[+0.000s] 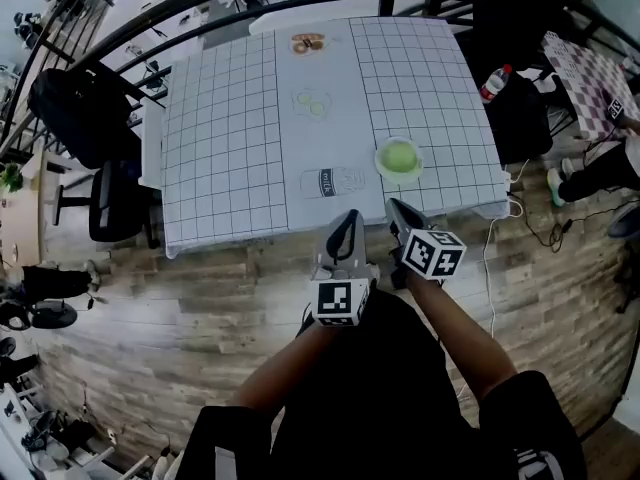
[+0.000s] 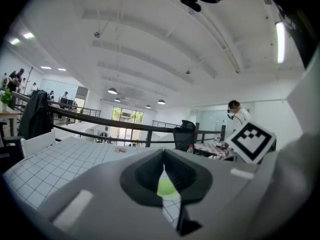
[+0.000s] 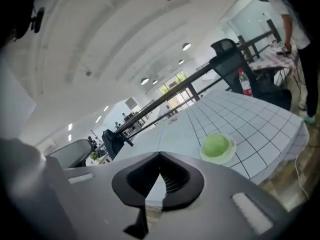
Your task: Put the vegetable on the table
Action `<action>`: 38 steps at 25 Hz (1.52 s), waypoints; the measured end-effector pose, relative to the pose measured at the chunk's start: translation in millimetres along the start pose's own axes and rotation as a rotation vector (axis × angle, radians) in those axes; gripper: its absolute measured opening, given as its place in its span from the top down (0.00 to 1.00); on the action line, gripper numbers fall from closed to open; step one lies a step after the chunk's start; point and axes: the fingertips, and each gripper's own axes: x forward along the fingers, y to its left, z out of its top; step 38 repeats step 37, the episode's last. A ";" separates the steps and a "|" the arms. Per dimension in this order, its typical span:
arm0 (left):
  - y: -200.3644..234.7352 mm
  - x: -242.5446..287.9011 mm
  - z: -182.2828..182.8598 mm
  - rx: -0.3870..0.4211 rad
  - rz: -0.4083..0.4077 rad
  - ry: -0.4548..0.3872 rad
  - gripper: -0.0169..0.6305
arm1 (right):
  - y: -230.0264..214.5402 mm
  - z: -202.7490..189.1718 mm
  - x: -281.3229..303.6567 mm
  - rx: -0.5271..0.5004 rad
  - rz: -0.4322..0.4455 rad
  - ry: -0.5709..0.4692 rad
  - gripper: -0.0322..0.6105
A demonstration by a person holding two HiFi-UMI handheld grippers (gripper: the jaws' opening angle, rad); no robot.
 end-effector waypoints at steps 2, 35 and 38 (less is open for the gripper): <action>11.7 -11.0 4.7 -0.020 0.017 0.003 0.96 | 21.6 1.1 -10.9 -0.057 0.006 -0.024 0.96; 39.8 -80.2 45.4 0.051 -0.065 -0.111 0.96 | 152.3 5.7 -89.5 -0.475 -0.165 -0.343 0.96; 40.5 -82.0 43.0 0.053 -0.072 -0.112 0.96 | 155.2 -0.7 -88.8 -0.477 -0.173 -0.345 0.96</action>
